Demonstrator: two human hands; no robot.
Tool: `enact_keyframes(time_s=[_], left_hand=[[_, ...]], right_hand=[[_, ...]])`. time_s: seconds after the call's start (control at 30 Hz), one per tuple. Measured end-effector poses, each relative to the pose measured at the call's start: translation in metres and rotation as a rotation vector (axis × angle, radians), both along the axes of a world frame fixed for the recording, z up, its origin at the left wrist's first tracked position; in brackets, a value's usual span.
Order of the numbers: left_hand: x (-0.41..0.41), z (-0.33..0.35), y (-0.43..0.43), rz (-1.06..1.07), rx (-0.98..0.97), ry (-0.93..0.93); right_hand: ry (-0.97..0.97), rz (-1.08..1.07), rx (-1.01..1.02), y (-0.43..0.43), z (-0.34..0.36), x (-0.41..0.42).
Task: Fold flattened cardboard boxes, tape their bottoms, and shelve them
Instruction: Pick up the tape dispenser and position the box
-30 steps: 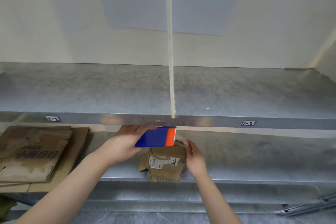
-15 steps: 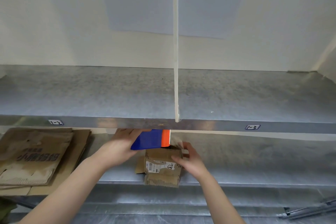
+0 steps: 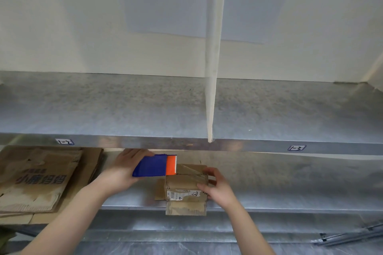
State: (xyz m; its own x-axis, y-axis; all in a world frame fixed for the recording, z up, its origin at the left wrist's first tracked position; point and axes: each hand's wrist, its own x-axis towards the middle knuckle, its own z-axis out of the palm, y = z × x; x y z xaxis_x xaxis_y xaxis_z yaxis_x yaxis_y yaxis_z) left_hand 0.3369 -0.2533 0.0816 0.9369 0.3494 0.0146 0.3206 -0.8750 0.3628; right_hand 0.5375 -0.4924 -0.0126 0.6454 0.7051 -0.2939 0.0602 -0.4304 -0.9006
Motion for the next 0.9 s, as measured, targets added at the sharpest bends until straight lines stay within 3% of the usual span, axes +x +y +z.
enact_keyframes(time_s=[0.27, 0.63, 0.9], left_hand=[[-0.021, -0.033, 0.008, 0.081, -0.197, 0.002], [-0.03, -0.047, 0.01, 0.148, -0.306, -0.038], [-0.038, -0.048, 0.008, 0.151, -0.288, -0.062]], right_hand=[[-0.223, 0.057, 0.073, -0.002, -0.01, -0.012], [-0.5, 0.272, -0.172, -0.001, -0.008, -0.018], [-0.451, 0.356, -0.084, 0.014, 0.003, 0.002]])
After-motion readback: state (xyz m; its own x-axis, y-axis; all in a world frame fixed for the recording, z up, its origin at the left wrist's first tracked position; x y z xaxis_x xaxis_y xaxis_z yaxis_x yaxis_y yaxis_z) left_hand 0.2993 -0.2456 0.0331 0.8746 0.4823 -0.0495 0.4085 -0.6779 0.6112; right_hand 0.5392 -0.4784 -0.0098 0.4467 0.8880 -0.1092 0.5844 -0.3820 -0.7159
